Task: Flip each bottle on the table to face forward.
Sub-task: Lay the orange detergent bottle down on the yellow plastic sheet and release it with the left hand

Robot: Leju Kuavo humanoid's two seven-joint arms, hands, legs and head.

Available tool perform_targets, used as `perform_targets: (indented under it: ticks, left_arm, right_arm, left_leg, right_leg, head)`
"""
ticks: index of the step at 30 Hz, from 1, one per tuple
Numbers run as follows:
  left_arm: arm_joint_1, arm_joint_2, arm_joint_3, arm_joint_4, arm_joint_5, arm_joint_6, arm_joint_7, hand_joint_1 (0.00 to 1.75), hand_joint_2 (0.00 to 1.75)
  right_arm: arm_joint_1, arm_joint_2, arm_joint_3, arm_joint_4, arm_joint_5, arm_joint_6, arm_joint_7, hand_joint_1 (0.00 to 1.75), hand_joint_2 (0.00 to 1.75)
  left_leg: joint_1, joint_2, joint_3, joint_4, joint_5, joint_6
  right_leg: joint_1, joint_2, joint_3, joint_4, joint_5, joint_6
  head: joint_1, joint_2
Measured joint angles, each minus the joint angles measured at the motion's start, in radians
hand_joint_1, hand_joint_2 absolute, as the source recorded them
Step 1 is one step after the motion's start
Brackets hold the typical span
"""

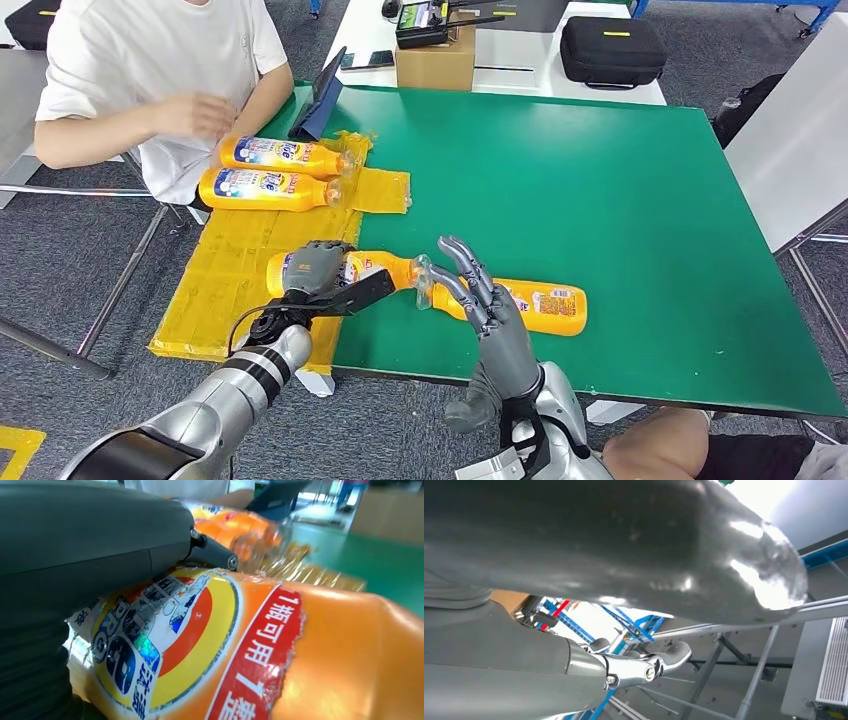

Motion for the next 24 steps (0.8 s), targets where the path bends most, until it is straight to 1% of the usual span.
perform_targets:
  ticks: [3, 5, 11, 16, 19, 23, 24]
  left_arm:
    - [-0.029, 0.007, -0.023, 0.032, -0.063, -0.068, 0.082, 1.75, 1.75]
    - [-0.049, 0.014, -0.037, 0.051, -0.106, -0.095, 0.127, 1.75, 1.75]
    - [-0.079, 0.022, -0.051, 0.079, -0.143, -0.136, 0.150, 1.75, 1.75]
    - [-0.101, 0.032, -0.052, 0.103, -0.153, -0.174, 0.200, 1.75, 1.75]
    - [-0.113, 0.037, -0.037, 0.113, -0.147, -0.168, 0.222, 1.75, 1.75]
    - [-0.120, 0.044, -0.017, 0.122, -0.168, -0.121, 0.227, 1.75, 1.75]
    - [-0.122, 0.047, -0.015, 0.124, -0.179, -0.118, 0.228, 1.67, 1.75]
  right_arm:
    - [-0.008, 0.000, 0.000, 0.003, -0.004, 0.023, 0.000, 0.00, 0.00]
    - [-0.014, 0.001, -0.001, 0.009, -0.006, 0.039, 0.000, 0.00, 0.00]
    - [-0.017, 0.002, -0.006, 0.028, -0.007, 0.055, 0.000, 0.00, 0.00]
    - [-0.020, 0.003, -0.010, 0.045, -0.026, 0.067, 0.000, 0.00, 0.00]
    - [-0.023, 0.003, -0.009, 0.056, -0.033, 0.072, 0.000, 0.00, 0.00]
    - [-0.024, 0.003, -0.008, 0.069, -0.036, 0.073, 0.000, 0.00, 0.00]
    - [-0.025, 0.003, -0.008, 0.071, -0.037, 0.074, 0.000, 0.00, 0.00]
  left_leg:
    - [0.000, -0.001, 0.000, 0.000, 0.000, 0.000]
    - [0.000, 0.000, 0.002, 0.000, 0.000, 0.000]
    - [0.000, 0.000, 0.004, 0.000, 0.000, 0.000]
    - [0.000, -0.001, 0.003, 0.000, 0.001, -0.001]
    - [0.000, 0.000, 0.003, 0.000, 0.001, -0.001]
    - [0.000, 0.000, 0.003, 0.000, 0.001, -0.001]
    - [0.000, -0.001, 0.003, 0.000, 0.001, -0.001]
  right_leg:
    - [0.000, 0.000, 0.001, 0.000, 0.000, 0.000]
    - [0.000, 0.000, 0.002, 0.000, 0.000, 0.000]
    - [0.000, 0.000, 0.003, 0.000, 0.000, 0.000]
    - [0.000, 0.000, 0.003, 0.001, 0.000, 0.000]
    - [0.000, 0.000, 0.003, 0.001, 0.000, 0.000]
    - [0.000, 0.000, 0.002, 0.001, 0.000, 0.000]
    - [0.000, -0.001, 0.002, 0.001, 0.000, 0.000]
  head:
    - [0.000, 0.000]
    - [0.000, 0.000]
    - [0.000, 0.000]
    - [0.000, 0.000]
    - [0.000, 0.000]
    - [0.000, 0.000]
    - [0.000, 0.000]
